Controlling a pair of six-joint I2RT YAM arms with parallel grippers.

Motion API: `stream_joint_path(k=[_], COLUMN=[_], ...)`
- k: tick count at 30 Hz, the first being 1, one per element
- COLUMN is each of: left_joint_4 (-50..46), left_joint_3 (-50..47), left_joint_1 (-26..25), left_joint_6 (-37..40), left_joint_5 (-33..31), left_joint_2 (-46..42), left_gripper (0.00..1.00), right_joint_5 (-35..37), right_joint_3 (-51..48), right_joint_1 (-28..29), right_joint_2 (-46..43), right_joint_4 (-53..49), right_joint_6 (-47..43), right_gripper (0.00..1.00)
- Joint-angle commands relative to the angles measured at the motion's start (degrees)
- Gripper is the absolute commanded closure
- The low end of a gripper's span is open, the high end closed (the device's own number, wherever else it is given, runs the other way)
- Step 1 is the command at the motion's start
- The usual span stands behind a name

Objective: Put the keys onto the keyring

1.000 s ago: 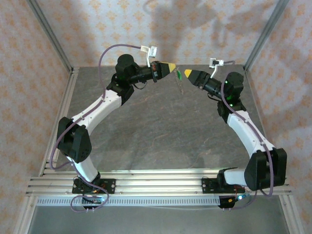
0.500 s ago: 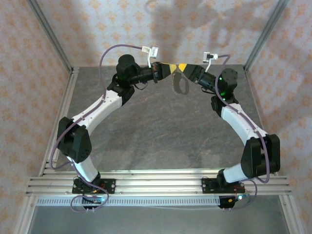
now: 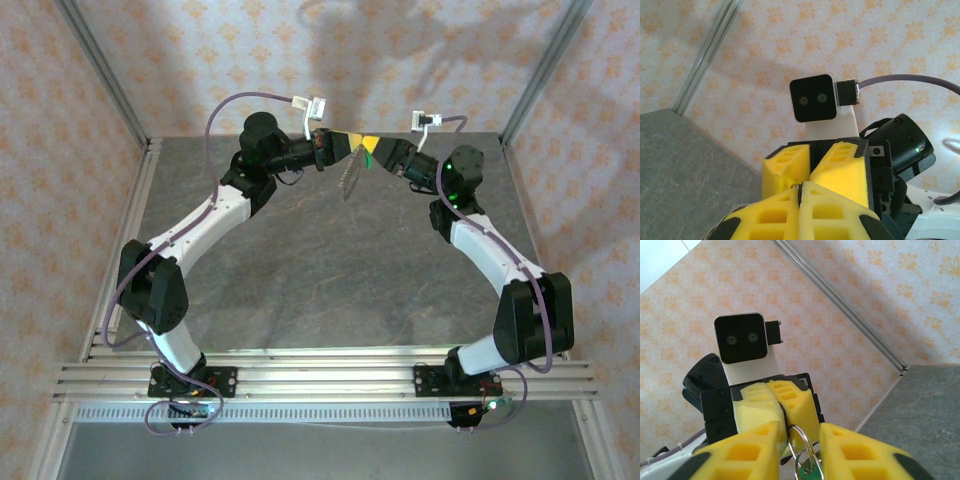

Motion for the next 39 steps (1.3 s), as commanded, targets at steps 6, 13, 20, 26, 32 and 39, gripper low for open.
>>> stream_joint_path(k=[6, 13, 20, 26, 32, 39], left_joint_4=[4.4, -1.5, -7.6, -21.0, -39.6, -26.0], left_joint_3=[1.7, 2.6, 3.3, 8.8, 17.6, 8.2], left_joint_1=[-0.3, 0.4, 3.6, 5.7, 5.8, 5.7], left_joint_6=[-0.5, 1.7, 3.6, 9.8, 17.7, 11.5], left_joint_5=[0.5, -1.7, -0.8, 3.8, 6.2, 7.2], left_joint_2=[-1.5, -2.6, -3.1, -0.2, 5.9, 4.6], left_gripper=[1.0, 0.96, 0.48, 0.31, 0.24, 0.41], right_joint_5=[-2.3, 0.0, 0.4, -0.8, -1.9, -4.2], right_joint_3=[-1.3, -2.3, 2.9, 6.4, 7.9, 7.7], right_joint_1=[0.2, -1.5, -2.2, -3.2, -3.3, -3.4], right_joint_2=[-1.4, -3.1, -5.0, -2.1, 0.8, 3.2], right_joint_4=[1.9, -4.0, -27.3, -35.3, -36.9, -34.7], right_joint_6=[-0.8, -4.1, -18.2, -21.8, -22.0, -20.5], right_gripper=[1.0, 1.0, 1.0, 1.0, 1.0, 1.0])
